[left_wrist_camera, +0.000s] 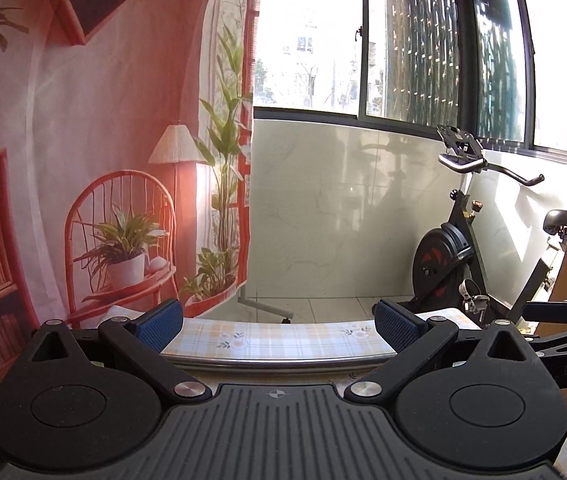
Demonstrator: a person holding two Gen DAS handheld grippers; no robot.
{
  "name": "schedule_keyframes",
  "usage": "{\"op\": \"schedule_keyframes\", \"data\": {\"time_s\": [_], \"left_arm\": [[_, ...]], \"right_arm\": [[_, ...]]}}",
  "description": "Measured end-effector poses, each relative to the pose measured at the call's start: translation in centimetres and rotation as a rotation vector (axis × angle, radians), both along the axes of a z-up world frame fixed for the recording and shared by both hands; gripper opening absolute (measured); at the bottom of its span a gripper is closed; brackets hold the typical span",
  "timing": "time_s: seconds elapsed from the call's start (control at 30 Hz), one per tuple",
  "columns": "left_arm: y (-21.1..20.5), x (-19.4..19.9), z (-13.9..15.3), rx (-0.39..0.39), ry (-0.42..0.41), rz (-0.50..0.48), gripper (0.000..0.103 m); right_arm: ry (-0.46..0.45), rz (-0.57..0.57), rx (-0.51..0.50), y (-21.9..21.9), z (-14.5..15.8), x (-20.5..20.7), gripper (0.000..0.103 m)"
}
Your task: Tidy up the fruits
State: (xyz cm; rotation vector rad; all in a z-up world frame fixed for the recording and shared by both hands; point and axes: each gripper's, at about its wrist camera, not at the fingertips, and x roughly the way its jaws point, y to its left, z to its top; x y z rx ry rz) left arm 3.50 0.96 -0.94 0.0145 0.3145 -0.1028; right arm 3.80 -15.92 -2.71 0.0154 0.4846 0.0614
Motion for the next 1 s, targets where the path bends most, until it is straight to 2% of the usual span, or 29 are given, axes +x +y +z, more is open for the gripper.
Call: {"op": "schedule_keyframes", "data": {"time_s": [0.2, 0.3, 0.57, 1.0], "left_arm": [[-1.3, -0.8, 1.6, 0.042, -0.060, 0.025, 0.103], [-1.7, -1.1, 1.8, 0.072, -0.062, 0.034, 0.103], [-0.8, -0.6, 1.4, 0.007, -0.017, -0.007, 0.103], [-0.6, -0.2, 1.2, 0.009, -0.017, -0.017, 0.103]], "right_arm": [[-0.068, -0.025, -0.009, -0.4, 3.3, -0.7, 0.103], [-0.091, -0.033, -0.008, -0.7, 4.1, -1.3, 0.103], [-0.096, -0.050, 0.009, -1.3, 4.4, -1.9, 0.103], [-0.103, -0.080, 0.008, -1.3, 4.3, -2.1, 0.103]]}}
